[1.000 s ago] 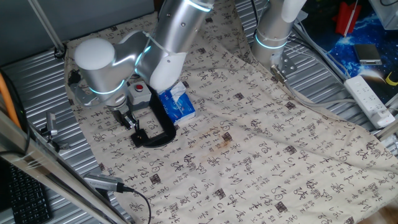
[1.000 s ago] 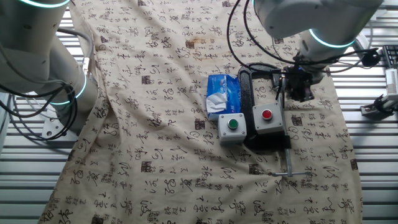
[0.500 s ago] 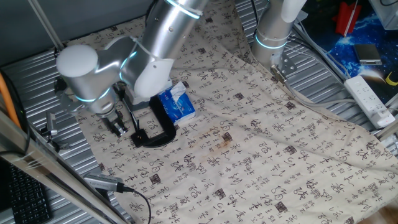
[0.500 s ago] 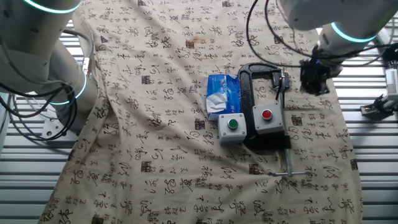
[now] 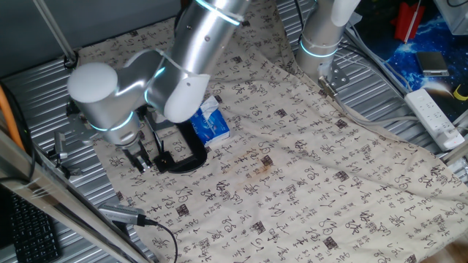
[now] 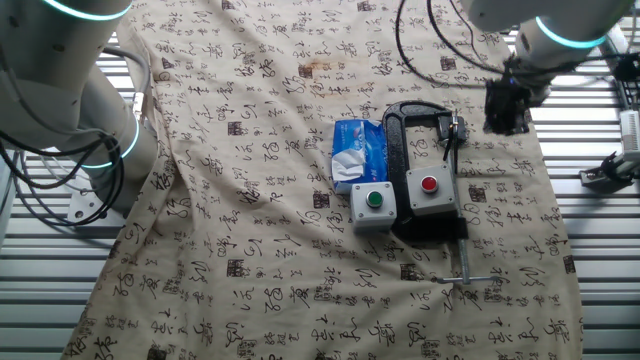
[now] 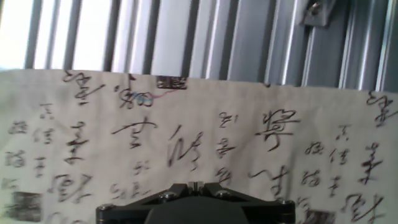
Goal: Turn the hands of a clock
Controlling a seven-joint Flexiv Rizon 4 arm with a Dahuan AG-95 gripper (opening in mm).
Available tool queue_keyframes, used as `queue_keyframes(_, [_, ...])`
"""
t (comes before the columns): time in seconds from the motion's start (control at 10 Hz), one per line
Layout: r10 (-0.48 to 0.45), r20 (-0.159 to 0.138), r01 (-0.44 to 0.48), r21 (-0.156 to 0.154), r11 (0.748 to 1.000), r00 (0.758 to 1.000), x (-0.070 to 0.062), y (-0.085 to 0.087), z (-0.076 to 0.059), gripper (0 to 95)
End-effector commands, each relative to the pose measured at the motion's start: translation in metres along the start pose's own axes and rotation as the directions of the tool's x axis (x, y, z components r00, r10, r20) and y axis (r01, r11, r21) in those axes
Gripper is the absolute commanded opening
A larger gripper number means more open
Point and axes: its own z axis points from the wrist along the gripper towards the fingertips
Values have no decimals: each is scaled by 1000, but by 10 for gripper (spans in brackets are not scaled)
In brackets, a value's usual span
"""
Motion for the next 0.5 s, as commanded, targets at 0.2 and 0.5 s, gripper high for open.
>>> queue_keyframes(0.2, [35, 5, -35, 0, 999, 999, 13, 13, -15, 0])
queue_keyframes(0.5, [65, 7, -65, 1, 998, 998, 36, 21, -24, 0])
